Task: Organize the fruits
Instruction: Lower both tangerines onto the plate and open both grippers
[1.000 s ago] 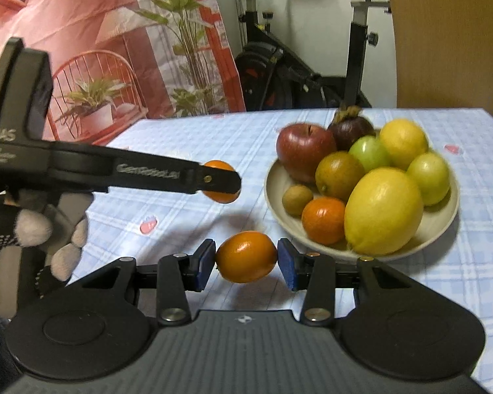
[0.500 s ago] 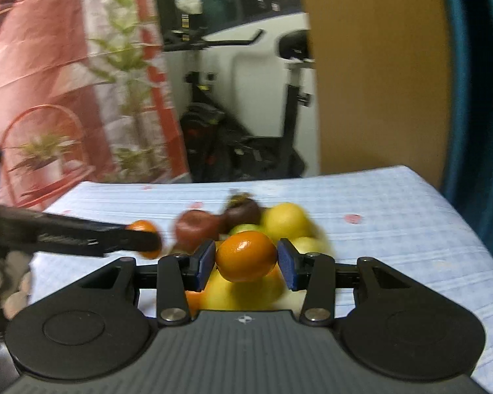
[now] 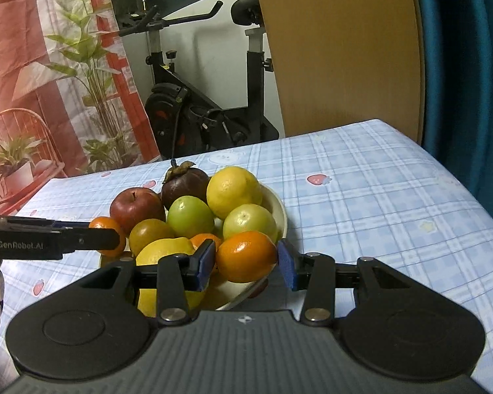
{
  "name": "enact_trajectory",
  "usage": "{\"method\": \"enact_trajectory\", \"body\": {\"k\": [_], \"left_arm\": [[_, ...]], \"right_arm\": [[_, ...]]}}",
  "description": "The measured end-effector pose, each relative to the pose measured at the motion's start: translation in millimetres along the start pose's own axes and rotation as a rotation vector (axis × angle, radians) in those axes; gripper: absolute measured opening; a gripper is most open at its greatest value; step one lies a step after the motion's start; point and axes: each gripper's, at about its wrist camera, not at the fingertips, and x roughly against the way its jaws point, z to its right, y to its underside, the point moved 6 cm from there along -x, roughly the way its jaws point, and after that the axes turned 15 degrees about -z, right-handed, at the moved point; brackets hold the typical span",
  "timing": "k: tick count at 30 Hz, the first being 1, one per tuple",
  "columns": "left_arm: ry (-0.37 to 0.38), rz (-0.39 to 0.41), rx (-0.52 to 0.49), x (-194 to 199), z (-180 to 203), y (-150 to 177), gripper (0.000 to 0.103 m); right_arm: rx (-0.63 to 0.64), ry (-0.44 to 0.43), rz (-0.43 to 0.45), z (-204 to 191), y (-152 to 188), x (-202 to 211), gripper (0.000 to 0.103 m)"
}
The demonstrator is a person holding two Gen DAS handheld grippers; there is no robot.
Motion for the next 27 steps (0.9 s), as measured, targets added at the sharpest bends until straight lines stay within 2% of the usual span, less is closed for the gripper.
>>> {"method": "enact_trajectory", "body": {"k": [9, 11, 13, 18, 20, 22, 24, 27], "left_arm": [[0.013, -0.018, 0.014, -1.5, 0.1, -3.0, 0.046], [0.017, -0.018, 0.015, 0.4, -0.1, -3.8, 0.049], [0.020, -0.009, 0.016, 2.9, 0.6, -4.5, 0.058], [0.015, 0.015, 0.017, 15.0, 2.5, -7.9, 0.058], [-0.003, 0.034, 0.015, 25.0, 3.9, -9.9, 0.061], [-0.025, 0.060, 0.014, 36.6, 5.6, -11.8, 0.069], [-0.042, 0.075, 0.008, 48.4, 8.0, -13.0, 0.071], [-0.060, 0.079, 0.011, 65.1, 10.7, -12.6, 0.083]], "right_arm": [[0.010, 0.013, -0.014, -3.3, -2.8, -2.9, 0.046], [0.006, 0.017, -0.018, -2.9, -3.6, -2.2, 0.047], [0.002, 0.022, -0.017, -2.4, -4.4, -0.6, 0.050], [-0.013, 0.023, 0.008, -1.7, -9.4, 11.5, 0.055], [-0.017, 0.026, 0.026, -2.7, -12.5, 20.8, 0.059], [-0.016, 0.035, 0.041, -4.7, -15.3, 30.9, 0.071], [-0.014, 0.035, 0.033, -8.1, -17.5, 38.0, 0.081], [-0.021, 0.013, 0.001, -14.6, -17.4, 47.7, 0.088]]}}
